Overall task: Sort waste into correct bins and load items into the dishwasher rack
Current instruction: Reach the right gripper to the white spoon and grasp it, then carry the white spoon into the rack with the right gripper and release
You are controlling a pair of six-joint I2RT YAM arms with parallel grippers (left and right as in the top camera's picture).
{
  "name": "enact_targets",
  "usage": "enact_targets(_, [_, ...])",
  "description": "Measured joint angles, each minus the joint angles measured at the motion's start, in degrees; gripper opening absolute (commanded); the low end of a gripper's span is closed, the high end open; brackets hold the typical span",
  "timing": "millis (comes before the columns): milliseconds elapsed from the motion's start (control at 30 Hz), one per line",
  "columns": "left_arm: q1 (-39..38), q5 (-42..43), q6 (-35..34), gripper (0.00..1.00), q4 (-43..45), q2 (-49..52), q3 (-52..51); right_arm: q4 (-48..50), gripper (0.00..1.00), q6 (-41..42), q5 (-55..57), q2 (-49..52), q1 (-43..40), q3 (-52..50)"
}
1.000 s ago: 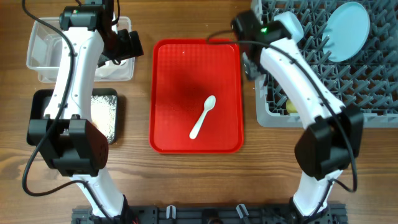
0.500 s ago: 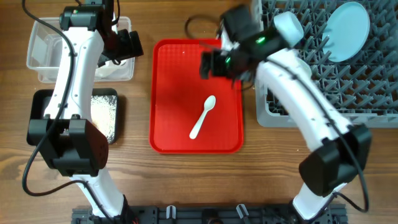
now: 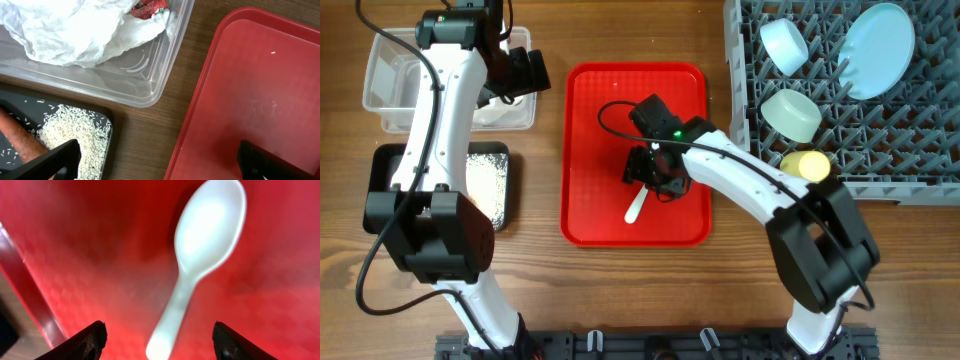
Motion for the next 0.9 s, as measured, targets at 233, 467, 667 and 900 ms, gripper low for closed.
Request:
enact_targets(233, [0.00,0.00,0.00,1.00,-0.02,0.00,0.00,1.66,0.50,3.61,-0.39,3.13,0.00,0.00])
enact_targets(467, [0.00,0.00,0.00,1.00,-0.02,0.00,0.00,2.58,0.24,4.92,-0.35,3.63,0.00,0.00])
enact_targets(667, [0.00,0.00,0.00,1.00,-0.02,0.00,0.00,4.22,0.24,5.05,-0.48,4.81,0.00,0.00])
enact_targets(900, [0.00,0.00,0.00,1.00,-0.02,0.00,0.00,4.68,0.06,5.20,-3.30,5.55,-1.29,0.55])
